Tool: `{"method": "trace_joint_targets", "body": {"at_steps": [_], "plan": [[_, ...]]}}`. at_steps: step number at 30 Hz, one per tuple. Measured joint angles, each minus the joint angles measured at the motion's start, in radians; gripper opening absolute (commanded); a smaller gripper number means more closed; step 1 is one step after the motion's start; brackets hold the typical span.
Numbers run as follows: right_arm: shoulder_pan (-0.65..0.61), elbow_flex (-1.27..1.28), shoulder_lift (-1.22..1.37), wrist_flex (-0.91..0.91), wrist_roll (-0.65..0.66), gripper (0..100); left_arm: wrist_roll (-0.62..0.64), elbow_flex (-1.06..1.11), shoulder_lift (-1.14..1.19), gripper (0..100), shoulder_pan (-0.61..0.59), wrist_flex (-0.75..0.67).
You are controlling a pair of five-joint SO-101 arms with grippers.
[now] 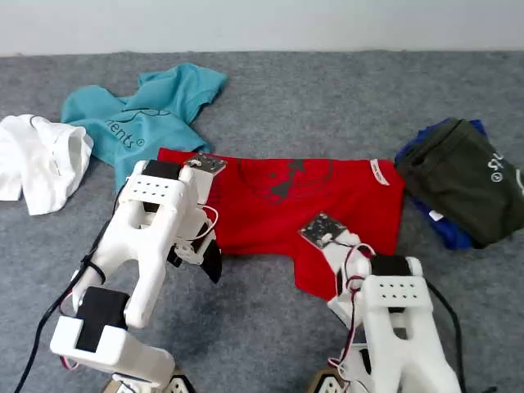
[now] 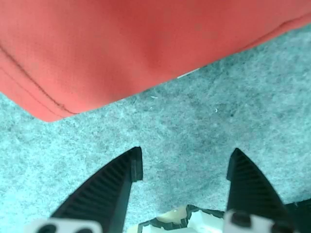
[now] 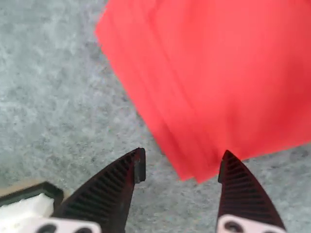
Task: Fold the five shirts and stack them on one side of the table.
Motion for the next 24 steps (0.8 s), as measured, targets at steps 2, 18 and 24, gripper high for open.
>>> {"method": "trace_joint_targets", "body": {"at_steps": [2, 18, 24], "plan": [[0.038, 0.026, 0.0, -0.031, 0.002, 24.1, 0.0, 0.0, 0.0, 28, 0.0, 0.0], [0.147, 0.098, 0.0, -0.238, 0.064, 14.4, 0.0, 0.0, 0.0, 28, 0.0, 0.0], [0.153, 0.12, -0.006, -0.242, 0.094, 8.4, 0.0, 0.0, 0.0, 28, 0.0, 0.0]]}}
